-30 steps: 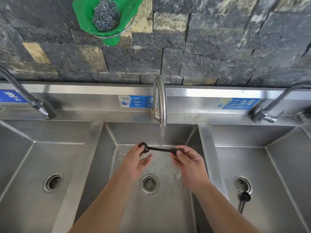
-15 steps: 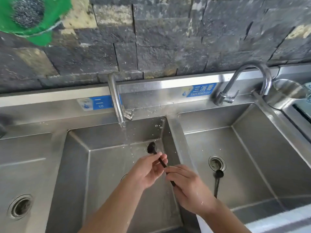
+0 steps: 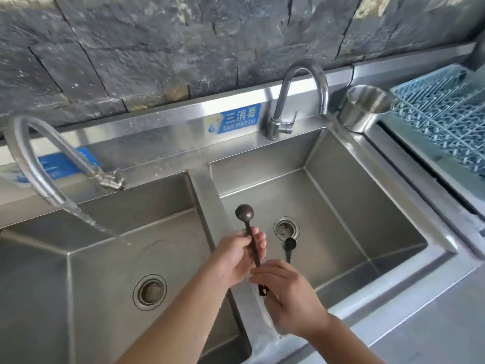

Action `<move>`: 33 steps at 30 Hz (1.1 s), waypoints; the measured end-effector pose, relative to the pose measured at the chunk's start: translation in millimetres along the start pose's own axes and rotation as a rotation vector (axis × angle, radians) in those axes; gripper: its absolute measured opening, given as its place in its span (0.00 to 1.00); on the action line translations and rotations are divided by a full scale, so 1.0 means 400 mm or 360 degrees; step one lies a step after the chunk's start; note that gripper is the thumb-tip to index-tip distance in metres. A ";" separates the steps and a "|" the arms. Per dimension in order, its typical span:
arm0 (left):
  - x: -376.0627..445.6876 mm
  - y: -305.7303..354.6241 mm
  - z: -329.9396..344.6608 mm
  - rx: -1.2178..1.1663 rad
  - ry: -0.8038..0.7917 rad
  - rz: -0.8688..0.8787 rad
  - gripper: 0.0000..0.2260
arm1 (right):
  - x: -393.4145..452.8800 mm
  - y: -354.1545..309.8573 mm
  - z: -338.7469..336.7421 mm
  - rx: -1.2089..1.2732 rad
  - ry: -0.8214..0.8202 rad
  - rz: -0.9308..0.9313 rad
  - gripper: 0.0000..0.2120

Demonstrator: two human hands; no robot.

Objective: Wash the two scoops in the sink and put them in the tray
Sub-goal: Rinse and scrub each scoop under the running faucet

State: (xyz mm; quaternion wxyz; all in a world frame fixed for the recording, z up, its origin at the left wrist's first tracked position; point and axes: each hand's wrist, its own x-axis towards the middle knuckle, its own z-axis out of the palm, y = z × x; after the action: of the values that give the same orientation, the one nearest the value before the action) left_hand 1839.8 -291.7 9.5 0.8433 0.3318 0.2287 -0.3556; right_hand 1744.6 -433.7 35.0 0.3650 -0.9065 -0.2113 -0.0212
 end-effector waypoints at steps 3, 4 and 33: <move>0.081 -0.046 0.051 0.0254 0.0131 0.0031 0.09 | -0.012 0.086 -0.013 0.0109 0.0130 0.0417 0.17; 0.106 -0.061 0.067 0.0334 0.0168 0.0026 0.08 | -0.007 0.117 -0.013 0.0098 0.0161 0.0571 0.14; 0.674 -0.380 -0.173 0.1883 0.1202 -0.0371 0.11 | 0.059 0.762 0.359 0.0480 -0.0478 0.2310 0.12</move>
State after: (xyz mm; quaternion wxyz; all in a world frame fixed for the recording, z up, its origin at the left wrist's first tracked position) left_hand 1888.3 -442.8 -265.2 0.3412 0.8079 0.3080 -0.3687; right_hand 1870.7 -525.1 -264.5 0.3746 -0.7514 0.3906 0.3775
